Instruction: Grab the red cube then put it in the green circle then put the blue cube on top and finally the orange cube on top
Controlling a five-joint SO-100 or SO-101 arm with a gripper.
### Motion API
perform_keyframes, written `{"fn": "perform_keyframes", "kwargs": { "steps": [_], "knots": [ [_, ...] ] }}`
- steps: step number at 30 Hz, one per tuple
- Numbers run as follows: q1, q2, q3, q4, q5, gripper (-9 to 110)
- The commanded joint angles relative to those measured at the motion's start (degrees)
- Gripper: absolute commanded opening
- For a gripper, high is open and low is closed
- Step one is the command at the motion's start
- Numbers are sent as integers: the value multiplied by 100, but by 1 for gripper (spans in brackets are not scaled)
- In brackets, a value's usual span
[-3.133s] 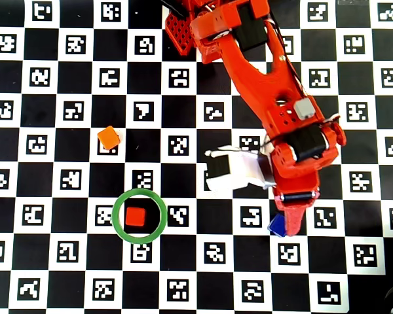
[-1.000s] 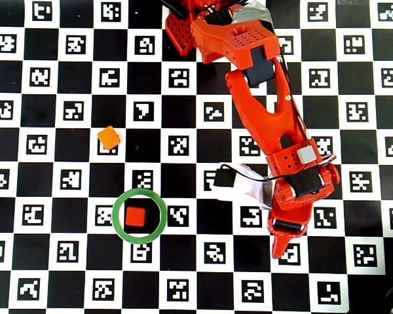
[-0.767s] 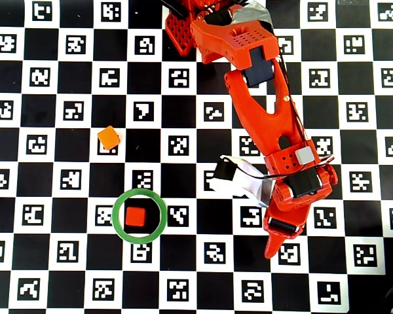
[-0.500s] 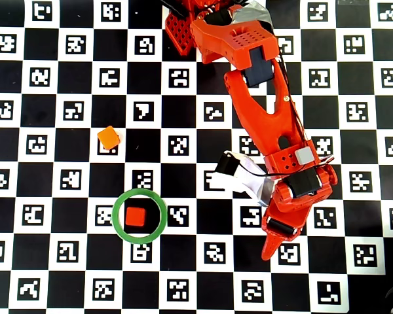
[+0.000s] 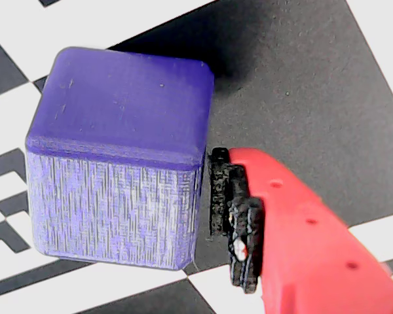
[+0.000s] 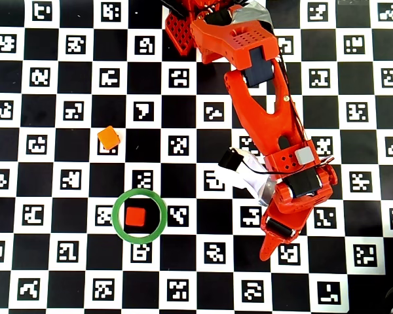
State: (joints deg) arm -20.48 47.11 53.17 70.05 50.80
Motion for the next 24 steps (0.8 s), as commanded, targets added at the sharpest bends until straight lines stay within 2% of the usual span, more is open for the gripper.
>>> {"fn": "perform_keyframes", "kwargs": {
  "steps": [1,7,11,24],
  "knots": [
    [53,281,-316,-88,-53,35],
    [79,325,-185,-220,-193,18],
    [88,352,-167,-255,-272,12],
    [70,413,-132,-264,-343,9]
  ]
}}
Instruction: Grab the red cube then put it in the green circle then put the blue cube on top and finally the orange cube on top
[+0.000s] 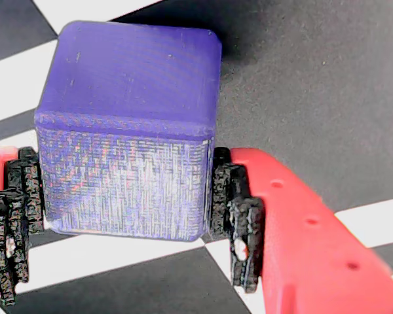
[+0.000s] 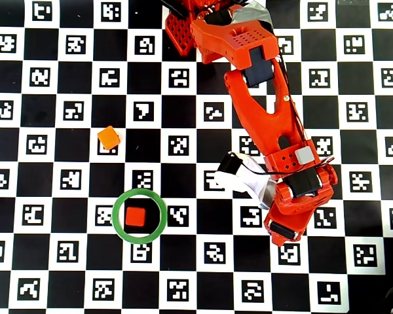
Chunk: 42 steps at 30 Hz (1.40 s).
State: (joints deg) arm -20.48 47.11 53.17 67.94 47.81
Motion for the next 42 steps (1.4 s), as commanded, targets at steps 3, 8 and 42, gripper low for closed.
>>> {"fn": "perform_keyframes", "kwargs": {
  "steps": [3,8,42],
  "knots": [
    [79,580,-185,35,-141,9],
    [158,976,-132,220,-483,9],
    [3270,3050,475,2408,-5449,11]
  ]
}}
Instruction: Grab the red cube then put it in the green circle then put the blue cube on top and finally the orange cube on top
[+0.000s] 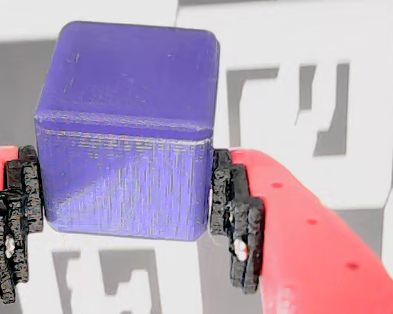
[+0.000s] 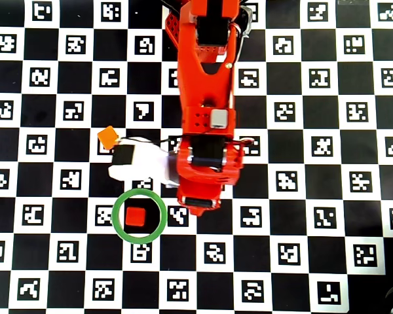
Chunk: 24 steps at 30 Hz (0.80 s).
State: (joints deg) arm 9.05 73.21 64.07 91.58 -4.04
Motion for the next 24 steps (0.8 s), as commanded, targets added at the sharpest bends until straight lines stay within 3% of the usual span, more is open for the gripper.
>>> {"fn": "perform_keyframes", "kwargs": {
  "steps": [1,24],
  "knots": [
    [396,378,-659,26,-343,11],
    [879,-1248,-1819,-448,-668,11]
  ]
}}
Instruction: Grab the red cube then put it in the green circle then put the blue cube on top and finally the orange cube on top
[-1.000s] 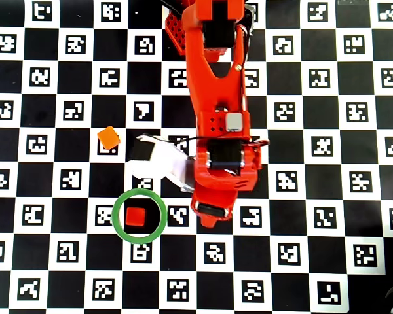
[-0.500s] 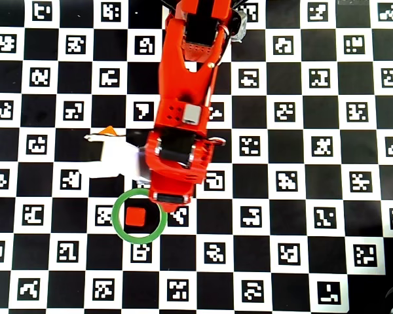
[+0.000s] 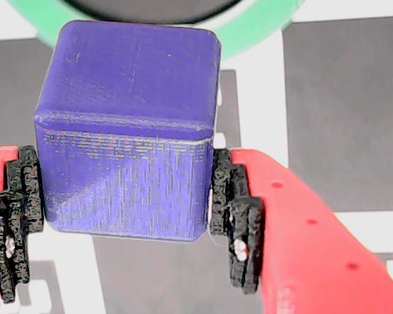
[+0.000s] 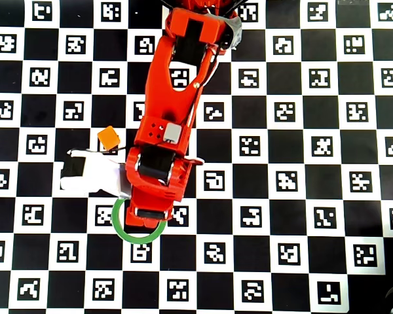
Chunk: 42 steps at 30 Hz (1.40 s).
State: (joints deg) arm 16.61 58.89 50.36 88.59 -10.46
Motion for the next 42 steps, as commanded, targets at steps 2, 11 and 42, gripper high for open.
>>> {"fn": "perform_keyframes", "kwargs": {
  "steps": [2,11,42],
  "knots": [
    [185,141,-431,-237,-26,11],
    [299,18,-237,-536,-141,11],
    [325,-88,202,-861,-149,11]
  ]
}}
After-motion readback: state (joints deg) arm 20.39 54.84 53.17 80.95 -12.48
